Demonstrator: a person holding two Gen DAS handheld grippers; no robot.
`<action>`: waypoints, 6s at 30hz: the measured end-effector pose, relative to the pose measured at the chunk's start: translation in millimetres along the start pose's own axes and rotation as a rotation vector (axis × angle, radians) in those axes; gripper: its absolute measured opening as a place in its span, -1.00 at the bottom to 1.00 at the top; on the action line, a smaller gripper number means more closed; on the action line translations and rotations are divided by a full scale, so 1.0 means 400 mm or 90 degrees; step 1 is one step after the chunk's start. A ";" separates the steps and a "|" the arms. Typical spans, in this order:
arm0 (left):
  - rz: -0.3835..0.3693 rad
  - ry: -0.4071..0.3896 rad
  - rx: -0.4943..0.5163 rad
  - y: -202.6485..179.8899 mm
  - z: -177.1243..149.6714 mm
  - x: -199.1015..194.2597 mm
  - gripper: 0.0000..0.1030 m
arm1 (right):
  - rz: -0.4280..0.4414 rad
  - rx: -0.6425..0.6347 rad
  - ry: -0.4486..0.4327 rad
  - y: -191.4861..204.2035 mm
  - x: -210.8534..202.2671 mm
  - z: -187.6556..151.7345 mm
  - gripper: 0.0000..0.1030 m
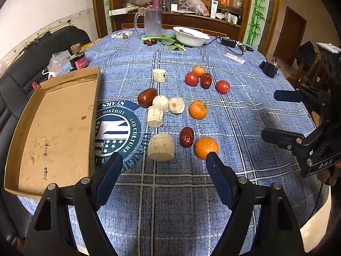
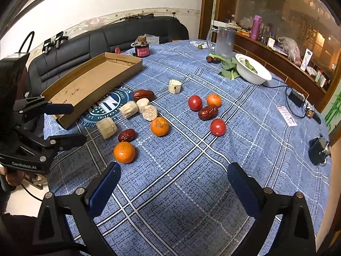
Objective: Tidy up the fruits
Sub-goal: 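Move the left tool toward a beige cylinder while the right tool approaches a red tomato, then close the left tool on the beige cylinder while the right tool grasps the tomato, then carry the beige cylinder and the tomato over the cardboard tray with both tools, then open the left tool to drop the cylinder while the right tool releases the tomato, then withdraw both tools from the tray back toward the fruits, then grasp a dark red date with the left tool while the right tool grasps a mandarin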
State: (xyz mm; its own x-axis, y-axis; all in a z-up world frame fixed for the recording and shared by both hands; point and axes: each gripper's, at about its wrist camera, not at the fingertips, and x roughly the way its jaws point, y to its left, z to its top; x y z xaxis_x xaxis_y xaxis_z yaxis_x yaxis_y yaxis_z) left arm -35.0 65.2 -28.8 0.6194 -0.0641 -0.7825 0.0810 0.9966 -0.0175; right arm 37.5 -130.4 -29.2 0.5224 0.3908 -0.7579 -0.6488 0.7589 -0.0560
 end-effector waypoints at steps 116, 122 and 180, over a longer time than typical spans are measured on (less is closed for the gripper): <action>0.138 0.037 -0.196 0.534 -0.067 0.034 -0.35 | 0.268 -0.165 0.101 0.602 0.343 0.281 -0.38; 0.159 0.032 -0.195 0.526 -0.075 0.016 0.25 | 0.264 -0.158 0.087 0.589 0.320 0.281 -0.10; -0.040 0.103 0.016 -0.081 0.070 0.214 -0.41 | 0.051 0.140 0.014 0.014 0.036 -0.063 -0.38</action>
State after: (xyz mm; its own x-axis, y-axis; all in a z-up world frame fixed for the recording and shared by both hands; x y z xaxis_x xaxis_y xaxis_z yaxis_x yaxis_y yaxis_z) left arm 37.4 25.9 -77.8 0.4789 -0.1156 -0.8702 0.1361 0.9891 -0.0565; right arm 27.5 -133.8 -56.7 0.4609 0.4448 -0.7680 -0.5501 0.8222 0.1460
